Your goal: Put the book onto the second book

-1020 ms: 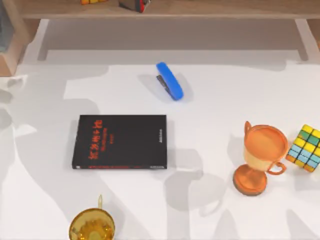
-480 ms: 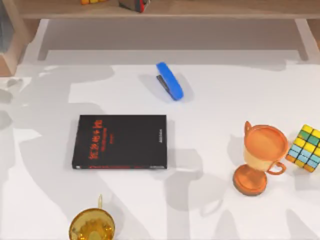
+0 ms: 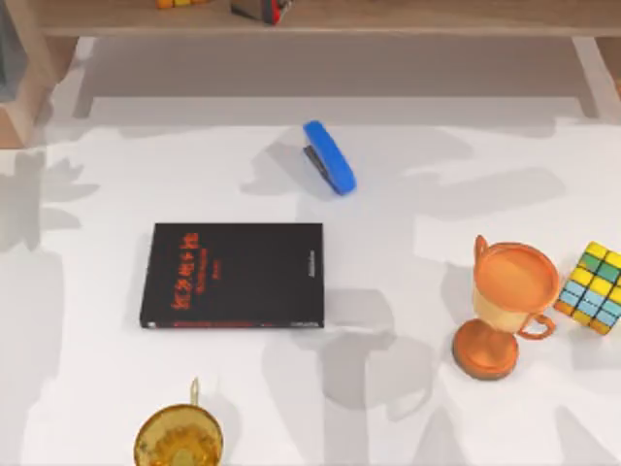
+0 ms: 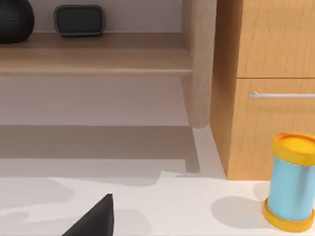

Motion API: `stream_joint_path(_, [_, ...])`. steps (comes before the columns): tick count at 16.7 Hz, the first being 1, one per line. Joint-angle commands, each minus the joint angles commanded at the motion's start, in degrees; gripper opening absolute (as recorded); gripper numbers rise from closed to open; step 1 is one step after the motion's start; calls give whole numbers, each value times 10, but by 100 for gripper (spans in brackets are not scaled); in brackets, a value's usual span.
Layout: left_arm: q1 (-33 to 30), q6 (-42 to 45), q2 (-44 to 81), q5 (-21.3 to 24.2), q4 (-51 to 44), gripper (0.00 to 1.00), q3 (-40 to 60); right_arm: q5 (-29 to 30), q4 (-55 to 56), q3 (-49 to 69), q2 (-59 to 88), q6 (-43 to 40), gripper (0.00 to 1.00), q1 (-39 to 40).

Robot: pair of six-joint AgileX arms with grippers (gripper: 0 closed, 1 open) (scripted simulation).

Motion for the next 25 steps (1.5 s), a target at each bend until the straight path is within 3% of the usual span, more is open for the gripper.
stream_joint_path(6, [-211, 152, -160, -249, 8, 0, -55, 0, 0, 0, 0, 0, 100, 0])
stream_joint_path(10, [-350, 261, -206, -354, -8, 0, -170, 0, 0, 0, 0, 0, 100, 0])
stream_joint_path(18, [-551, 461, -145, -426, -69, 0, -486, 0, 0, 0, 0, 0, 100, 0])
stream_joint_path(21, [-588, 507, -111, -430, -87, 0, -558, 0, 0, 0, 0, 0, 100, 0])
stream_joint_path(25, [-598, 520, -100, -430, -92, 0, -576, 0, 0, 0, 0, 0, 100, 0])
